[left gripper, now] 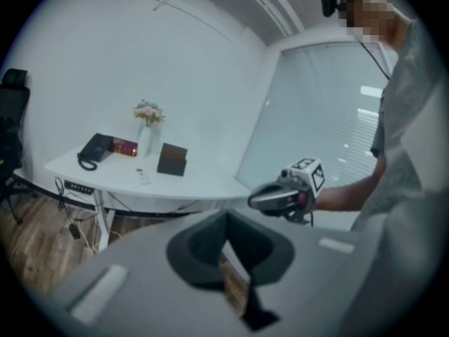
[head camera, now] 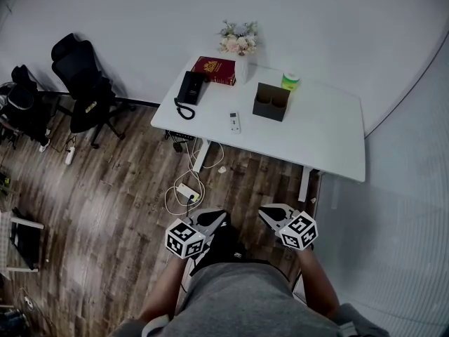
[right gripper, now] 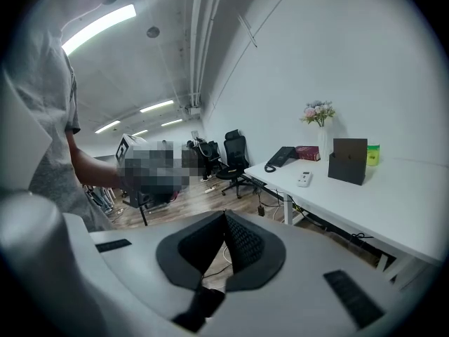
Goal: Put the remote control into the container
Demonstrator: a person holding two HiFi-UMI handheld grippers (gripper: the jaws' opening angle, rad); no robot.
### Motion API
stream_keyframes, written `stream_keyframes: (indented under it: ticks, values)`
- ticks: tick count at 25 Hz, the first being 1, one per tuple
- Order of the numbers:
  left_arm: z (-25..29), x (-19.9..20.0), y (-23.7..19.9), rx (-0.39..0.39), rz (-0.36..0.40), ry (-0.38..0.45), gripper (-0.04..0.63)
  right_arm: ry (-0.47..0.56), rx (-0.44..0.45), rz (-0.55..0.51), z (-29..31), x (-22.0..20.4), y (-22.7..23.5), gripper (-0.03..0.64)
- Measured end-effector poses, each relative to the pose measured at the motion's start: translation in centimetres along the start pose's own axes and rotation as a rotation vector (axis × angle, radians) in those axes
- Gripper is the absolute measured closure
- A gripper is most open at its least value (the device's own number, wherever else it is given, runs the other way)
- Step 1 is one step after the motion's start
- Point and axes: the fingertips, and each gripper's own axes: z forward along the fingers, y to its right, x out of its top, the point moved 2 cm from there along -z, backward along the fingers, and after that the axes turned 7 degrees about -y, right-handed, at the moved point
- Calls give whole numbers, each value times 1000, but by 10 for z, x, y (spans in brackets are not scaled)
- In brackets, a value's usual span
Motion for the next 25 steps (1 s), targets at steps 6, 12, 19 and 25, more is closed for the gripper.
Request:
stream_keyframes:
  ticks: [6,12,19,25]
  values:
    - [15,12,-15,-35,0,-3,595,-4,-25,7,-1,10,13,600]
    - [31,25,-38,-69,-8,-8,595,-29,-44,14,9,22,34,600]
    - [47,47,-77,-89,-4,-13,595,-40,-52,6,30,49,62,600]
    - [57,70,-117,-100,0,-7,595,-53,-54,-2,55,75,86,600]
